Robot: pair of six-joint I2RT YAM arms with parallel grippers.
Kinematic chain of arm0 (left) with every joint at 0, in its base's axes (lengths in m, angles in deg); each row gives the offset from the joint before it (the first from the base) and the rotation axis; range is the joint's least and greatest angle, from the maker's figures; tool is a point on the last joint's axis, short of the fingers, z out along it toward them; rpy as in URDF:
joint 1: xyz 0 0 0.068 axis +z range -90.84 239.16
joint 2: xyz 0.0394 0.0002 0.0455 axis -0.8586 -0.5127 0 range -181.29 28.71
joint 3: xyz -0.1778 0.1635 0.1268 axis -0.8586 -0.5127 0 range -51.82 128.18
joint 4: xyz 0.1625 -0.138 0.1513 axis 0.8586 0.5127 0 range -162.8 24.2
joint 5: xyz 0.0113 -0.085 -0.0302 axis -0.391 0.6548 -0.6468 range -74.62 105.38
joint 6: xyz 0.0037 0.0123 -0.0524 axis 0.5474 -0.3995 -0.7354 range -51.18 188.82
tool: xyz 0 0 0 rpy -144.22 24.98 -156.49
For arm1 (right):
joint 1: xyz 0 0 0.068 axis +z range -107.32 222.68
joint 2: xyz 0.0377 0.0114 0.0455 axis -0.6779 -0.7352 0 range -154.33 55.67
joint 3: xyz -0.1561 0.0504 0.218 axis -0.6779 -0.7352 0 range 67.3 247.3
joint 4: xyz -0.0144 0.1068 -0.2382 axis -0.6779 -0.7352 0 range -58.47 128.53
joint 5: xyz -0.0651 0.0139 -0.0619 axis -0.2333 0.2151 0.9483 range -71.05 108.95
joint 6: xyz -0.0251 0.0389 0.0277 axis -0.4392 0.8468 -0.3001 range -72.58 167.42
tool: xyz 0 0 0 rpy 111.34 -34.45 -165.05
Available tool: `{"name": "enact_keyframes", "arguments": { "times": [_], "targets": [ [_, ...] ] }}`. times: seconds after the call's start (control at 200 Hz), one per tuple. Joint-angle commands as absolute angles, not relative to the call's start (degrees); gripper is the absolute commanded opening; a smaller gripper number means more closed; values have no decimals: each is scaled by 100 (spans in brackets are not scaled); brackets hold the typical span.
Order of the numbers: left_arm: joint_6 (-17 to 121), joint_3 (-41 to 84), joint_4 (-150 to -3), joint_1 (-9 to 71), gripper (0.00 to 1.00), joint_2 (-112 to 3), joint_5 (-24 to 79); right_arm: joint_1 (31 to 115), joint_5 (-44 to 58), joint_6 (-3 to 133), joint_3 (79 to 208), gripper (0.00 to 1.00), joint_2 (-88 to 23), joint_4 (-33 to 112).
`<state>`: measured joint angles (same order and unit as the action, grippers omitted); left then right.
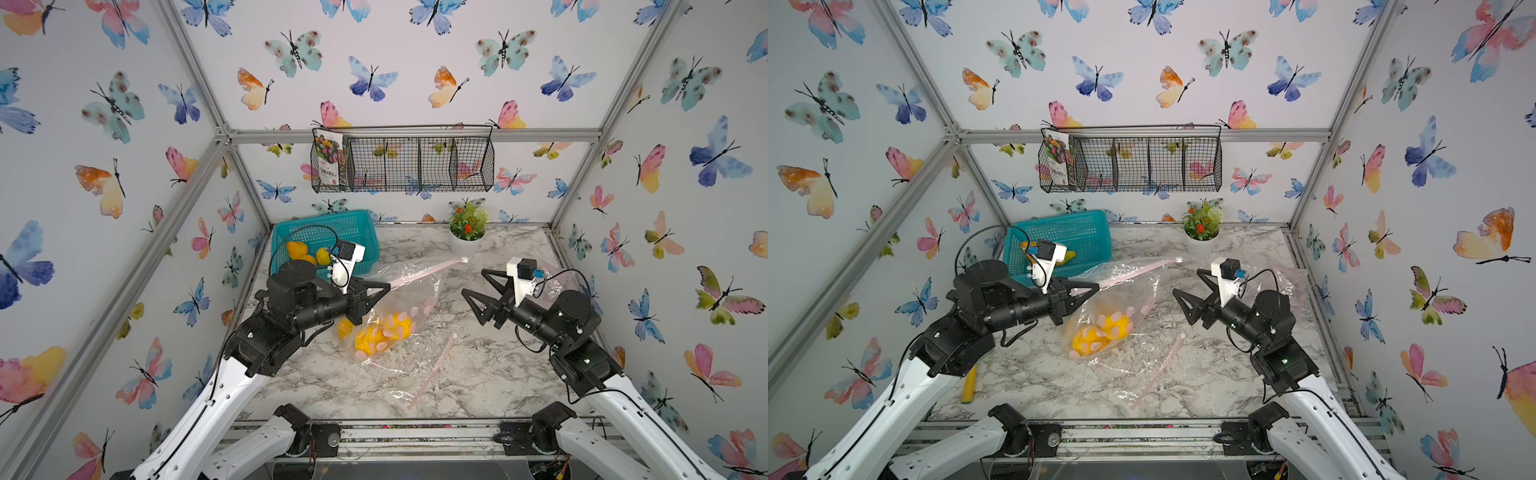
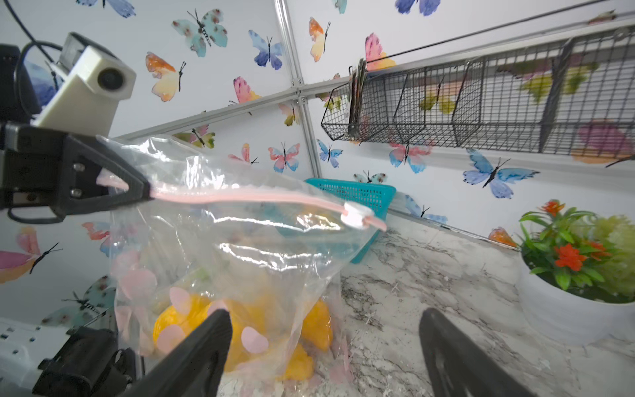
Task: Open the zip-top bag and take out the pear
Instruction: Unzip the zipper on the zipper food storage bag.
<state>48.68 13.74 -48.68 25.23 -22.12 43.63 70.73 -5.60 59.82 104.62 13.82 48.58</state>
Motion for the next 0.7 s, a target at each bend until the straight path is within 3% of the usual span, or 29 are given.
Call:
{"name": "enact_keyframes", "arguments": {
  "times": [0.0, 0.105, 0.195, 0.395, 0.536, 0.631, 0.696],
  "targets": [
    [4841, 1450, -5041, 2550, 0, -1987, 5169, 7036, -1252, 5923, 10040, 91, 1283, 6661],
    [4835, 1553, -5035, 2557, 0, -1970, 5541, 7037, -1943, 5945, 10330, 89, 658, 6929],
    [4913, 1616, -4930, 2551, 0, -1943, 5650, 7036, -1842, 6356, 10155, 88, 425, 7861],
    [5124, 1642, -4478, 2576, 0, -1947, 5160, 7036, -2761, 6843, 10138, 78, 85, 9076],
    [5192, 1536, -4427, 2584, 0, -1918, 4965, 7036, -3130, 6956, 10106, 54, 6, 9285],
    [5264, 1481, -4441, 2584, 0, -1838, 4658, 7042, -3231, 6850, 10204, 30, -32, 8864],
    [5303, 1480, -4441, 2592, 21, -1779, 4373, 7036, -3167, 6704, 10283, 16, -19, 8453]
  ]
}}
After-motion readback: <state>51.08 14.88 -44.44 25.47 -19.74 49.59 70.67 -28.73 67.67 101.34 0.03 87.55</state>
